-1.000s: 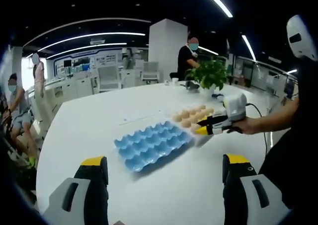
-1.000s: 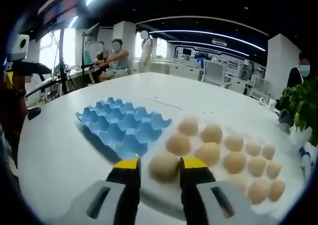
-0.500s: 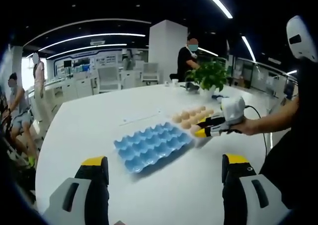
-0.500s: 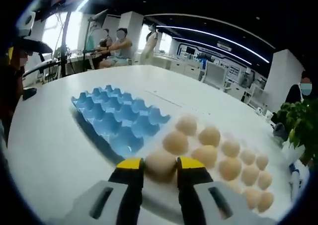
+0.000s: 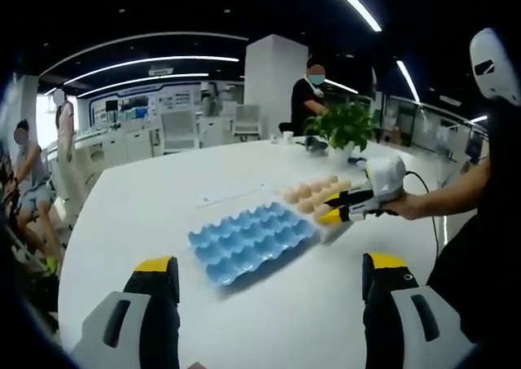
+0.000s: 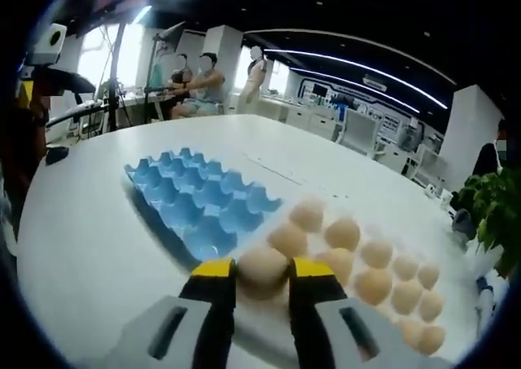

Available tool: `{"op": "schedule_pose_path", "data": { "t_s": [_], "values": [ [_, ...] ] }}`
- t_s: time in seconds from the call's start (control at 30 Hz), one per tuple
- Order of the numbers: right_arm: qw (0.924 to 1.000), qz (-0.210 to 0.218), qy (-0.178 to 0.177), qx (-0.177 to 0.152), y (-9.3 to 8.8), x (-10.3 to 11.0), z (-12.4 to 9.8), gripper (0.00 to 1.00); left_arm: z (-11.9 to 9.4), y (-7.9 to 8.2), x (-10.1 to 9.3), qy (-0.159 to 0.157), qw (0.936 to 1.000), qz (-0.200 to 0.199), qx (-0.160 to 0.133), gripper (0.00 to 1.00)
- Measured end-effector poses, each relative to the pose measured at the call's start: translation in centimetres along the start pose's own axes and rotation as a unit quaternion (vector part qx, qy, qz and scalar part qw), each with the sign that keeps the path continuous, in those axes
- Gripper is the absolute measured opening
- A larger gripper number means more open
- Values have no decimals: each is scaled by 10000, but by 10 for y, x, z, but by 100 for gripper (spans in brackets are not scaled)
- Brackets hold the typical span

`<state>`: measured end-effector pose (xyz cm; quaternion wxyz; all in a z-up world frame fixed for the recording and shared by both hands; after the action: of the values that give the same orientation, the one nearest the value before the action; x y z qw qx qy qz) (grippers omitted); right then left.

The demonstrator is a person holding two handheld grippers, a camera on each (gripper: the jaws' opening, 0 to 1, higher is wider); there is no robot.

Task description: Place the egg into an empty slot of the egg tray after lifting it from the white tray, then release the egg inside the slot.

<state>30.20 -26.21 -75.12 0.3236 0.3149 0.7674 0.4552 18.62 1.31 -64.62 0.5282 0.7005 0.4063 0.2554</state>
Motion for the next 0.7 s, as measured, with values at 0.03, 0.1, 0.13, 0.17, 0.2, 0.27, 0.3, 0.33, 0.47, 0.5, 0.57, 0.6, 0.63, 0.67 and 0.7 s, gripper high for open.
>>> {"op": "schedule_pose_path", "data": {
  "t_s": [0.03,0.1,0.13,0.17,0.2,0.27,0.3,0.33,0.47,0.5,0.57,0.6,0.63,0.67,0.7],
  "values": [
    [10000,-67,28,34,0,1,0,25,0,0,0,0,10000,-16,-4,95],
    [10000,-30,25,49,0,0,0,25,1,0,0,-7,10000,-26,-21,94],
    [10000,66,8,8,1,0,-1,25,1,0,0,-10,10000,-19,-17,94],
    [10000,64,21,-2,4,0,-2,25,1,0,-1,-13,10000,-9,-9,94],
    [10000,30,12,-50,6,0,-2,25,1,0,-1,-19,10000,-2,-5,94],
    [10000,6,37,-60,10,2,-2,25,1,0,-2,-33,10000,-13,-10,94],
    [9999,22,54,-99,12,3,-3,25,1,-1,-2,-33,10000,-13,-3,94],
    [9999,14,63,-104,14,3,-2,25,1,-2,-1,-22,10000,-4,11,94],
    [9999,-33,85,-128,19,6,1,25,2,-3,0,-20,10000,-26,6,94],
    [9999,-30,94,-139,20,7,0,25,2,-3,0,-22,10000,-25,19,94],
    [9998,-12,133,-161,22,9,1,25,2,-4,-1,-30,10000,-20,25,94],
    [9997,-27,164,-178,23,11,1,25,2,-4,0,-34,10000,-36,24,94],
    [9997,-60,185,-167,23,13,2,25,2,-4,0,-35,10000,-41,23,94],
    [9996,-85,190,-168,23,14,2,25,2,-5,0,-34,10000,-39,25,94],
    [9996,-98,191,-179,23,14,3,25,2,-5,0,-33,10000,-43,29,94]
  ]
}}
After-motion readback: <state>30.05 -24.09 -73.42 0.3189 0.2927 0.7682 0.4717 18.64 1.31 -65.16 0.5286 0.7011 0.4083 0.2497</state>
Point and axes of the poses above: the point that each gripper's makers call its tool centre point, and the gripper's own axes: z roughly forward along the fingers, x roughly to its left, y roughly out of its top, the point moved 4 cm from there along -z, roughly backward along the fingers, and after that the axes turned 6 degrees about -x, right-handed, at the moved point
